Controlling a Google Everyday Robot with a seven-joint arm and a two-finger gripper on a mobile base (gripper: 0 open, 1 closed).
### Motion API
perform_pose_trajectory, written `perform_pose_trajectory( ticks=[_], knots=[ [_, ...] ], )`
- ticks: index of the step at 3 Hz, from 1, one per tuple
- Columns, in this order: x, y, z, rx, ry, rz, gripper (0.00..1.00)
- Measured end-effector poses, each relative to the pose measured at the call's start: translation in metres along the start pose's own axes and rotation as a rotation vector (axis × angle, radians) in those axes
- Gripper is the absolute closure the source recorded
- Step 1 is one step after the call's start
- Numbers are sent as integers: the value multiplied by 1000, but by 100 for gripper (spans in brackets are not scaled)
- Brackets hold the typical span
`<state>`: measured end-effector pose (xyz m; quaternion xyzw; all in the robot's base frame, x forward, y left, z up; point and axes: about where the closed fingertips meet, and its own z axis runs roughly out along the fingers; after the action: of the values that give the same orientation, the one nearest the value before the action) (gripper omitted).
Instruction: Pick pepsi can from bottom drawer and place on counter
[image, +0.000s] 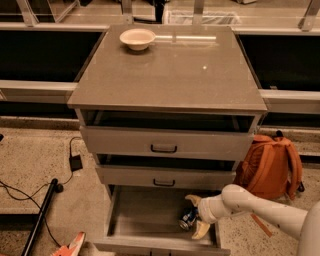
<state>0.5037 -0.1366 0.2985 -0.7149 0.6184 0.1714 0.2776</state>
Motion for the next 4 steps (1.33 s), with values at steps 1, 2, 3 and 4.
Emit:
perform_pose_trajectory(
  ticks=[1, 2, 3, 4],
  knots=[
    [25, 4, 30, 3, -4, 18, 24],
    [48, 0, 54, 9, 0, 33, 24],
    [79, -8, 81, 16, 4, 90, 22],
    [97, -13, 95, 16, 24, 110, 21]
  ],
)
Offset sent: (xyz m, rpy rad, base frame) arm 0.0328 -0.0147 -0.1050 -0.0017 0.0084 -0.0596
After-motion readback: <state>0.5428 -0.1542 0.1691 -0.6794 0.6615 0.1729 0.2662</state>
